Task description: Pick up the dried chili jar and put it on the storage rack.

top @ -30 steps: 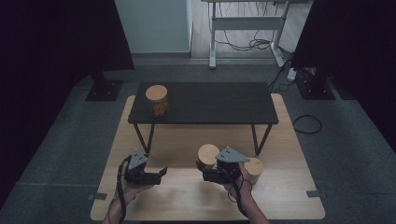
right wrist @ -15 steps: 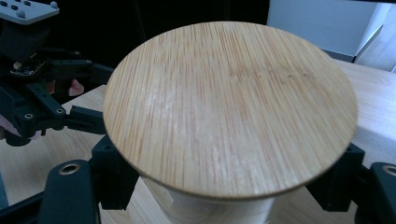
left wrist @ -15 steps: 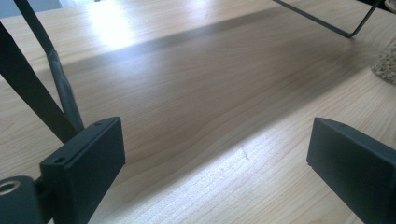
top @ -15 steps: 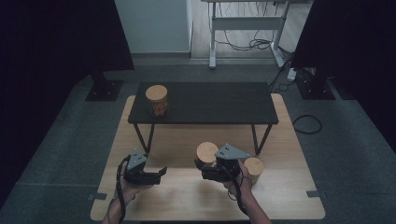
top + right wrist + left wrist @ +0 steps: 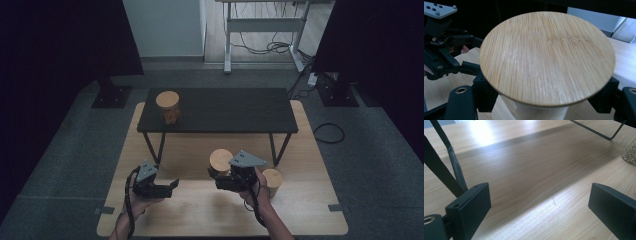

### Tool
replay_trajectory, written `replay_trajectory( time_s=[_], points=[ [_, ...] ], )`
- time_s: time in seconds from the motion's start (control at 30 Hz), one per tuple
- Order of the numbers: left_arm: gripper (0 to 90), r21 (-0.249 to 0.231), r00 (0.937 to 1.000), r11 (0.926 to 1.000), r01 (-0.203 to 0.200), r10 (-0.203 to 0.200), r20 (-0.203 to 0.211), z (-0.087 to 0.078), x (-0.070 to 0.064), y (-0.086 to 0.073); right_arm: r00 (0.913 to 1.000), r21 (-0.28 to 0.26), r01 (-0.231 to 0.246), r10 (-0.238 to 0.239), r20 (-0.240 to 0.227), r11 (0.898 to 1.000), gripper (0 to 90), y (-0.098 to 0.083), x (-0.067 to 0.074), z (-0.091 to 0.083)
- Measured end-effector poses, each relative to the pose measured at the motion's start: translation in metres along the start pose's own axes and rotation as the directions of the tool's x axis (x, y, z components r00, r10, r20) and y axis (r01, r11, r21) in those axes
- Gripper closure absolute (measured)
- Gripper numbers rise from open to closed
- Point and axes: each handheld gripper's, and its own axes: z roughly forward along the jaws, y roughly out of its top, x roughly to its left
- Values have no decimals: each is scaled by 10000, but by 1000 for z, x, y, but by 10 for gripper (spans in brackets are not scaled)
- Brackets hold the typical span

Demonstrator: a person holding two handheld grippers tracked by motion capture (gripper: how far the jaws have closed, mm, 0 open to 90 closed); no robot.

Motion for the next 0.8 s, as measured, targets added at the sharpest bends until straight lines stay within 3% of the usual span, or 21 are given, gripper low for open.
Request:
replay_trajectory(
  time_s=[0.8],
  points=[
    [39, -2, 10000, 10000, -45, 45, -39, 1, -2, 0, 10000, 72, 62, -61, -69, 10000, 239, 9, -2, 0]
  ],
)
